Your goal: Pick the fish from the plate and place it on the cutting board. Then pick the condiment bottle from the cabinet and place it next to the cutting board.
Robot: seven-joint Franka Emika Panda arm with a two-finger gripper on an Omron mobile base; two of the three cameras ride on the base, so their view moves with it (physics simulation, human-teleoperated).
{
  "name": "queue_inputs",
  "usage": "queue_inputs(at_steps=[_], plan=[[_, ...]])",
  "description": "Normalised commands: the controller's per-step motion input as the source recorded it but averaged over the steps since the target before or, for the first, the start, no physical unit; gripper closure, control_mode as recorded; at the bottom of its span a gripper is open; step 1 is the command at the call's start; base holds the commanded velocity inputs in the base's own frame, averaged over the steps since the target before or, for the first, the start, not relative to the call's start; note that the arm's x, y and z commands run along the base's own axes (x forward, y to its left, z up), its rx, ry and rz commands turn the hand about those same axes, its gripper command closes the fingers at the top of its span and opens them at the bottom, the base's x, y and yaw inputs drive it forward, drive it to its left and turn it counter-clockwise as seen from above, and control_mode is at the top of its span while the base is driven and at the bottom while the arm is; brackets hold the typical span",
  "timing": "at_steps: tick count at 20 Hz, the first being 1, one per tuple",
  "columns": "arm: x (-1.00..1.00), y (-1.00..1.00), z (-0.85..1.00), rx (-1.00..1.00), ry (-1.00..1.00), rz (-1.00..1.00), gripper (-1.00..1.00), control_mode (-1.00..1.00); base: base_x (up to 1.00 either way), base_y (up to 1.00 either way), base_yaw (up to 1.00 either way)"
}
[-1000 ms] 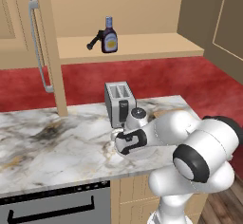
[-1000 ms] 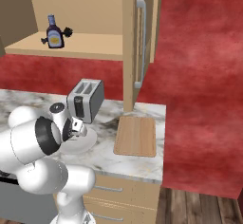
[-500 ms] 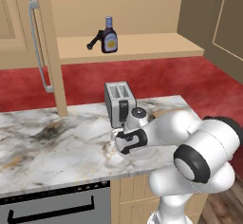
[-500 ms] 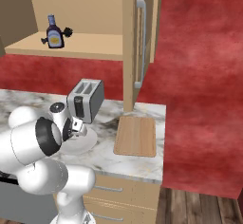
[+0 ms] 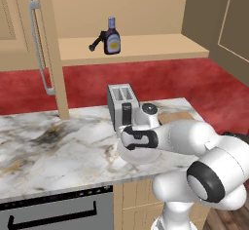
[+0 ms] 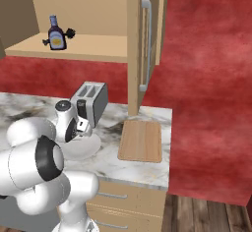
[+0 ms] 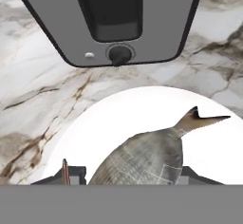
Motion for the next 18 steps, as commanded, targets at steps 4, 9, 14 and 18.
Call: queue_inputs(at_steps=[4, 9, 14, 18], plan=[[0.0, -0.1, 0.25, 0.04, 0.0, 0.0, 1.0, -1.0, 0.0, 0.0, 0.0], [0.0, -0.17, 0.08, 0.0, 0.01, 0.0, 1.0, -1.0, 0.0, 0.0, 0.0], [0.0, -0.29, 0.0, -0.03, 0.07, -0.03, 1.0, -1.0, 0.0, 0.0, 0.0], [0.0, -0.36, 0.0, -0.04, 0.06, -0.05, 1.0, -1.0, 0.0, 0.0, 0.0]])
